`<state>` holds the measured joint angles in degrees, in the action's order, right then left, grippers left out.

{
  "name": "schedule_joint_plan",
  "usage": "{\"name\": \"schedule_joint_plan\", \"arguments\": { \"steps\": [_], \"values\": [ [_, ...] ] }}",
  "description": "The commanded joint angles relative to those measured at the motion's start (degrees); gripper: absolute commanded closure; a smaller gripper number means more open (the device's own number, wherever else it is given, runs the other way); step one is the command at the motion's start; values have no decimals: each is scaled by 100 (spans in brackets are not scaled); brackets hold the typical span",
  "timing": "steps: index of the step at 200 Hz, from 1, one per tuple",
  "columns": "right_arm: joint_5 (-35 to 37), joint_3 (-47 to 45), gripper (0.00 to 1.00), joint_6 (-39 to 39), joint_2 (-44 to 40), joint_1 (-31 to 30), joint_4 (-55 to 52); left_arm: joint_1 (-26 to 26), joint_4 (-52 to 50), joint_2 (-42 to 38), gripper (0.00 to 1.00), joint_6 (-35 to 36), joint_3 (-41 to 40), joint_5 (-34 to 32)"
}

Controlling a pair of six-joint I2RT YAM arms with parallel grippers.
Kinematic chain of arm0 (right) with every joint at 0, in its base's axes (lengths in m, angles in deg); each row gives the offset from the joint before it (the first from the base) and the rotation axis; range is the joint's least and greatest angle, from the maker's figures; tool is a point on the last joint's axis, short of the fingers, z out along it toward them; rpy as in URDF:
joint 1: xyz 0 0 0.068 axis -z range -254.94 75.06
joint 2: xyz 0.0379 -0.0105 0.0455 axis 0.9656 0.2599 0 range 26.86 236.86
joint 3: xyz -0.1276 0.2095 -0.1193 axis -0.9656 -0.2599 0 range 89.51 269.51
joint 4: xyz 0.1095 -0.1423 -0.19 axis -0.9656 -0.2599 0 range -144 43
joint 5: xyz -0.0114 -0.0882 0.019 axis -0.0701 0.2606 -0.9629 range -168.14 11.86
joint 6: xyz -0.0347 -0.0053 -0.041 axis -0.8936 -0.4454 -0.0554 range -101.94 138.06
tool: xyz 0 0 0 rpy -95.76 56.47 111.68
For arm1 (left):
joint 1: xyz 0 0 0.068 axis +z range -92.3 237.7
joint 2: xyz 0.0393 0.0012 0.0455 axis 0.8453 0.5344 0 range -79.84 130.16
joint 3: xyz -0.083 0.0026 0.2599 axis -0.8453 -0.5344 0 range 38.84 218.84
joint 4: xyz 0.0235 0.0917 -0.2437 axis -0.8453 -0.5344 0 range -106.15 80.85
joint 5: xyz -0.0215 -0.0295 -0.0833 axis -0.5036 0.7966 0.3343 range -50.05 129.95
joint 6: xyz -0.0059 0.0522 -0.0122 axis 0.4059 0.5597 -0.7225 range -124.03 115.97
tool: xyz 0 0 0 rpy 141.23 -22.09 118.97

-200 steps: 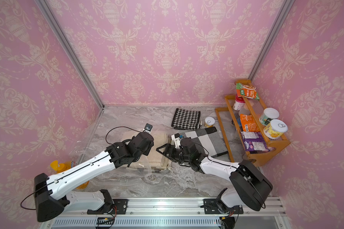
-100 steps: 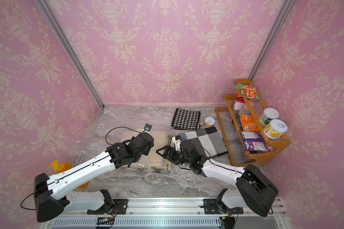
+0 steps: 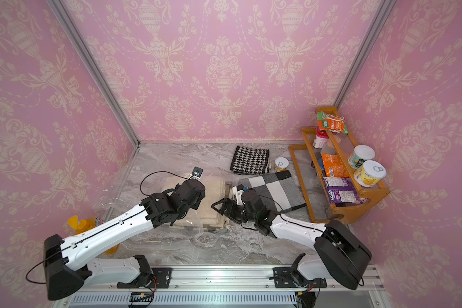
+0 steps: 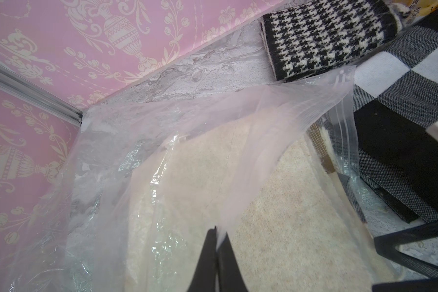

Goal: Take the scarf out of the vacuum bag
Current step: Take out the scarf from the vacuum bag.

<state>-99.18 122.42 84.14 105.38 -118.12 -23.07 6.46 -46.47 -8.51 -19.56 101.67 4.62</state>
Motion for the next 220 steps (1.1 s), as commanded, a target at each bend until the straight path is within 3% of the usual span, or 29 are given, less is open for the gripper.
{"name": "schedule_joint_plan", "arguments": {
  "steps": [1, 49, 114, 140, 220],
  "values": [
    [-124, 44, 0, 80, 222, -41, 410, -43, -38, -126, 100, -82, -71, -220],
    [-208, 233, 0, 138, 522, -101, 578, -43, -30, -146, 100, -108, -128, -237],
    [-202, 539, 1, -33, 309, -287, 113, -46, 22, -93, 100, -82, -134, -237],
    [-421, 551, 0, 188, 417, -289, 530, -40, 49, -98, 100, -82, -152, -255],
    [-360, 611, 7, 818, 1475, -279, 1257, -41, 67, -129, 100, -31, -117, -290]
  ]
}}
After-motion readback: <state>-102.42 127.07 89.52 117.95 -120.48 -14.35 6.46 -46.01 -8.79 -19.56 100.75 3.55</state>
